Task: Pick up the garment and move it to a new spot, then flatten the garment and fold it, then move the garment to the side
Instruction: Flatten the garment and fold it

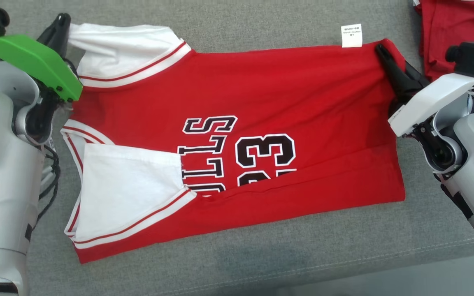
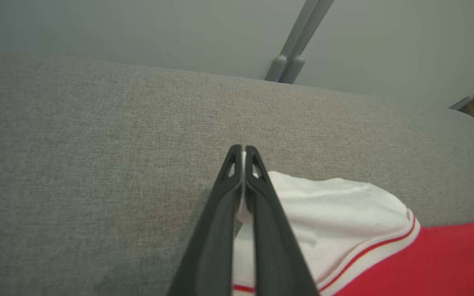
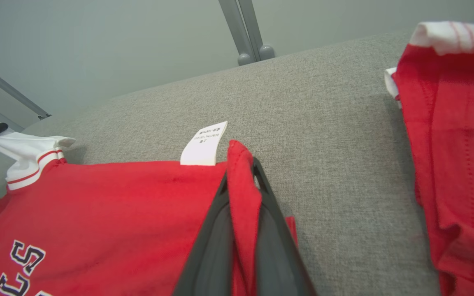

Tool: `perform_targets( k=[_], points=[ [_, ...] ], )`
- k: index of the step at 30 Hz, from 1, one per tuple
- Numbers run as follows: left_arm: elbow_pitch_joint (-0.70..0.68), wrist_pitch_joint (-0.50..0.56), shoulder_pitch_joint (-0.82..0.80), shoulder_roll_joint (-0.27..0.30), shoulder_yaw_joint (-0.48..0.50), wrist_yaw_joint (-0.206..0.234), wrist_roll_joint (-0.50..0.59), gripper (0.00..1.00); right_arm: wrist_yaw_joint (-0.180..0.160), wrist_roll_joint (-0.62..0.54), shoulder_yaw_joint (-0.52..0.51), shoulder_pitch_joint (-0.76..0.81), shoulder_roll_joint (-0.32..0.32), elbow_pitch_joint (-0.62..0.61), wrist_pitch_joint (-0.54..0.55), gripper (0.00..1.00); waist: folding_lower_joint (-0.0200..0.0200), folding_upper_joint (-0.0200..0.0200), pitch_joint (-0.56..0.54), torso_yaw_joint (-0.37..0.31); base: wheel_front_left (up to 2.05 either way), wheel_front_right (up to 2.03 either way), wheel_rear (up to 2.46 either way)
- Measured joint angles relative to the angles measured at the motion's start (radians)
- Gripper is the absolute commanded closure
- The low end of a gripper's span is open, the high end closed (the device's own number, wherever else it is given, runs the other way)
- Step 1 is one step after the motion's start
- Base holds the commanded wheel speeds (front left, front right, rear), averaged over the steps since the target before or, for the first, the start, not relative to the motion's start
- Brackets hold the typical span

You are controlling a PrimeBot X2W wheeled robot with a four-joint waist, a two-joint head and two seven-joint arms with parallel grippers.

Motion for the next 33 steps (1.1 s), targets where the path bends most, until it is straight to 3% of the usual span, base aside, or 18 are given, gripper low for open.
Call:
perform_targets(
  k=[22,31,33],
  points=[
    [-0.173,-0.048,0.311,-0.019,-0.116,-0.009,-0.078,1.0,0.028,-0.036,0.07,0.127,-0.017,0.128,-0.084,1.0,-0.0001,0.0,-0.232,0.073,0.0,0.0,0.0],
    [-0.249,-0.04,0.433,0.014,-0.111,-0.009,-0.128,1.0,0.033,-0.036,0.085,0.145,-0.021,0.156,-0.098,1.0,0.0,0.0,-0.273,0.095,0.0,0.0,0.0],
    [-0.268,-0.04,0.457,0.015,-0.104,-0.009,-0.134,1.0,0.037,-0.035,0.086,0.153,-0.024,0.162,-0.101,0.93,-0.0001,0.0,-0.279,0.098,0.0,0.0,0.0]
  ],
)
